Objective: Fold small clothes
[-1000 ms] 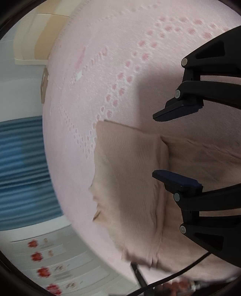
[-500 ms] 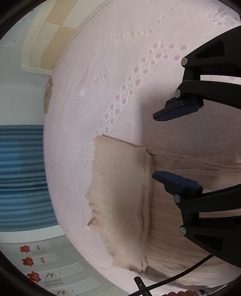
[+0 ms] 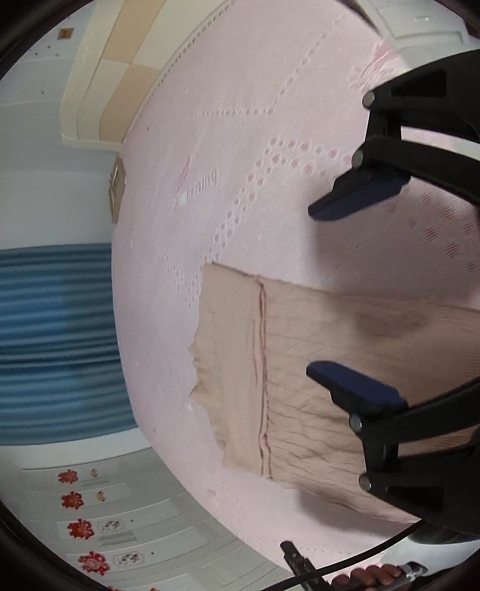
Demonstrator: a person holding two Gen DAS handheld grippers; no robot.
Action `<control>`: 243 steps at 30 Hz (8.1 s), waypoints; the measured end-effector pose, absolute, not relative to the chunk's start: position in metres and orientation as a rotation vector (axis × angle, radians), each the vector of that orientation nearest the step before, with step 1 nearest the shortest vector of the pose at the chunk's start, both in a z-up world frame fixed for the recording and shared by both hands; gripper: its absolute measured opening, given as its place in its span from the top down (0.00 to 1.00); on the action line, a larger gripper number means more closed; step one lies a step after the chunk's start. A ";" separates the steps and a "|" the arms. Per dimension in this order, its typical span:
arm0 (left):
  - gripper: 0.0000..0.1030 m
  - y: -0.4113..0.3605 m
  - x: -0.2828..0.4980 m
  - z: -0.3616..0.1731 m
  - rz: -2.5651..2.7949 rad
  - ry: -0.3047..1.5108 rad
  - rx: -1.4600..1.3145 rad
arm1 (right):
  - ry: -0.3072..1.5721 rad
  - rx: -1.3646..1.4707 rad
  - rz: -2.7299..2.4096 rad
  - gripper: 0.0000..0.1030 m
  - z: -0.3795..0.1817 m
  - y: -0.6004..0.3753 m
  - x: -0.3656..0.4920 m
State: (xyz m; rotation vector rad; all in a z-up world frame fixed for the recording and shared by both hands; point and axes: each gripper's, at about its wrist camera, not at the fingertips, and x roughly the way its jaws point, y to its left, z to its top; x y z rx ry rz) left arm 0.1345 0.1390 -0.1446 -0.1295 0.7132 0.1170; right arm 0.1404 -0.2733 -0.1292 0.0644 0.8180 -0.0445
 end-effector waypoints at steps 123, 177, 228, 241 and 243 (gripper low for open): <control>0.75 0.129 0.053 -0.253 -0.331 1.061 -0.542 | 1.034 0.267 0.120 0.77 -0.242 -0.273 0.059; 0.72 0.146 0.092 -0.256 -0.279 0.991 -0.651 | 1.101 0.311 0.095 0.69 -0.245 -0.262 0.055; 0.69 0.145 0.039 -0.275 -0.452 1.072 -0.706 | 1.113 0.325 0.120 0.67 -0.247 -0.260 0.057; 0.69 0.176 0.038 -0.254 -0.295 0.944 -0.773 | 1.097 0.343 0.122 0.67 -0.244 -0.263 0.056; 0.69 0.179 0.044 -0.256 -0.281 0.971 -0.755 | 1.088 0.344 0.121 0.67 -0.244 -0.263 0.056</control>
